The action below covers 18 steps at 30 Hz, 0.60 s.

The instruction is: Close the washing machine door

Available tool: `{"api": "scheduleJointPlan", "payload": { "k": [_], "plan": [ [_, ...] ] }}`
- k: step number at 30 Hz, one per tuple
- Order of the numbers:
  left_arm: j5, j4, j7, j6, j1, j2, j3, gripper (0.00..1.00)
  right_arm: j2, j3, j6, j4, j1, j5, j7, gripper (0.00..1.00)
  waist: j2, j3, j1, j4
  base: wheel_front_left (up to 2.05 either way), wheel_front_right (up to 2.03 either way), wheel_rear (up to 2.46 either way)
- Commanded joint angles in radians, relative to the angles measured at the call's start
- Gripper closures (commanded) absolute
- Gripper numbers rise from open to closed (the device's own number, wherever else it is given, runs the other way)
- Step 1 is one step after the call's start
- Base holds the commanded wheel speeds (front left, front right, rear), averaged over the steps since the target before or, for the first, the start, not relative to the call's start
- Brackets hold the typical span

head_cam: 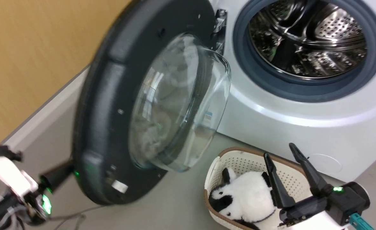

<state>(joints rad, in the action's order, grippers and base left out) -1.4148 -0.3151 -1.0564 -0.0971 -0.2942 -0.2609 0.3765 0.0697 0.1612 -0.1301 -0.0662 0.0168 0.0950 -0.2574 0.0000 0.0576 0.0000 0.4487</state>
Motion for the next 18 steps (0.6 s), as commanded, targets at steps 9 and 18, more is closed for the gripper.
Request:
{"api": "scheduleJointPlan", "payload": {
  "k": [9, 18],
  "plan": [
    [-0.038, 0.311, -0.137, 0.079, 0.203, 0.129, -0.124, 1.0, -0.015, -0.024, -0.001, 0.003, 0.015, -0.006, -0.004, 0.0, 0.0, -0.016, 0.0, -0.092, 0.0, 0.0, 0.0],
    [-0.034, 0.416, -0.072, 0.056, 0.281, 0.201, -0.257, 1.0, -0.017, -0.028, -0.001, 0.001, 0.0, -0.015, -0.004, 0.0, 0.0, 0.015, 0.0, -0.256, 0.0, 0.0, 0.0]
  ]
}}
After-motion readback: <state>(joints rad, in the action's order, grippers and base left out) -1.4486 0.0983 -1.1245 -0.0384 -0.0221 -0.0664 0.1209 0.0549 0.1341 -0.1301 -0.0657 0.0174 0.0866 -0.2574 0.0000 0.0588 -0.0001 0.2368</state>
